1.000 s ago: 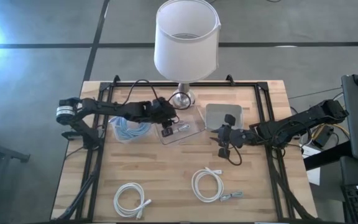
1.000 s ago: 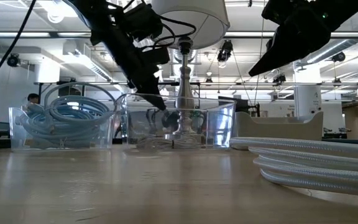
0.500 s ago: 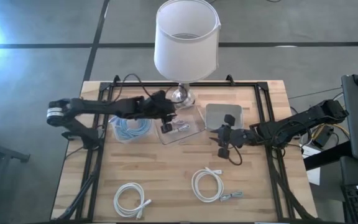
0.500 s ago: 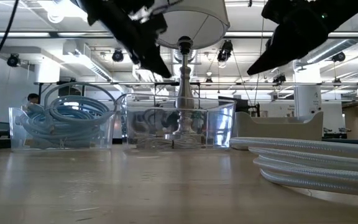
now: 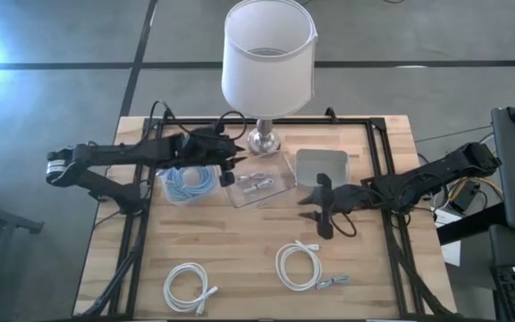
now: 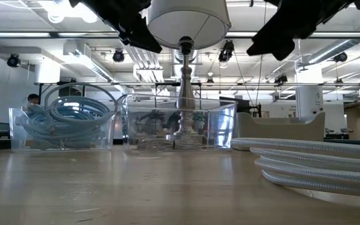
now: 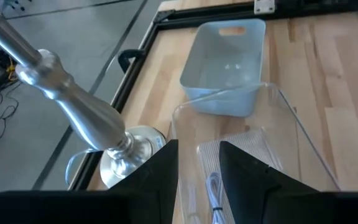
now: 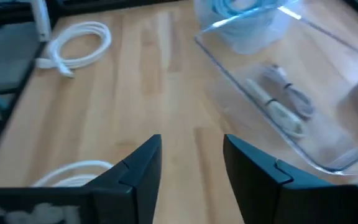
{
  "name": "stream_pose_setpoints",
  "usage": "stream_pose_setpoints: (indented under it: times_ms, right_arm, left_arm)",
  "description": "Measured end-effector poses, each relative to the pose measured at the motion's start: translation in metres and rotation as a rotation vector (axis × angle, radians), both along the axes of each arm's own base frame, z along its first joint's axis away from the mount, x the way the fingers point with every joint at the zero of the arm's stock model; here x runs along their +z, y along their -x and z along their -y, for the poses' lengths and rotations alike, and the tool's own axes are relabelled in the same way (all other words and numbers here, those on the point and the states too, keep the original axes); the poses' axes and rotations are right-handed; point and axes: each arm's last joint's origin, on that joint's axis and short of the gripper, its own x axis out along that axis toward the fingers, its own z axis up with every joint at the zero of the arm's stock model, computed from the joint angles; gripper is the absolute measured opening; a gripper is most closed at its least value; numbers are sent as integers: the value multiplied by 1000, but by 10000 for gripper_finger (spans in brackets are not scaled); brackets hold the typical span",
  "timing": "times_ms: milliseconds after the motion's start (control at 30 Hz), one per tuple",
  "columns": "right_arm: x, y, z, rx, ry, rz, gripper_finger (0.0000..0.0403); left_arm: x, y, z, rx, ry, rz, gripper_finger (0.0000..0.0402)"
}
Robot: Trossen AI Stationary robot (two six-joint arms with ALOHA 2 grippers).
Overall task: Pick & Place USB Port
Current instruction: Put the blue usb cable into the transparent bin
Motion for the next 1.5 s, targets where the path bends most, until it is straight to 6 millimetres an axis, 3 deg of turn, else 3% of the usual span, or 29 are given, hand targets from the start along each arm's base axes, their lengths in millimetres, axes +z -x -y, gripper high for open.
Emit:
stream_pose_setpoints:
  times_ms: [300,767,1033,1333,1500]
  right_arm:
    - [-1,8,-19,15,-258,-132,200]
    - [-60,5,-90,96,-491,-625,201]
    - [-82,0,-121,138,-435,-921,201]
    - [-103,-15,-148,221,-256,-1098,199]
    - [-111,-23,-156,280,-171,-1165,178]
  left_arm:
    - [-12,-1,0,-10,-10,-38,120]
    - [-11,-2,0,-6,-5,-26,120]
    - [-12,-2,0,5,14,-19,120]
    - [-12,-2,0,6,14,-19,119]
    - [-12,-2,0,6,14,-20,120]
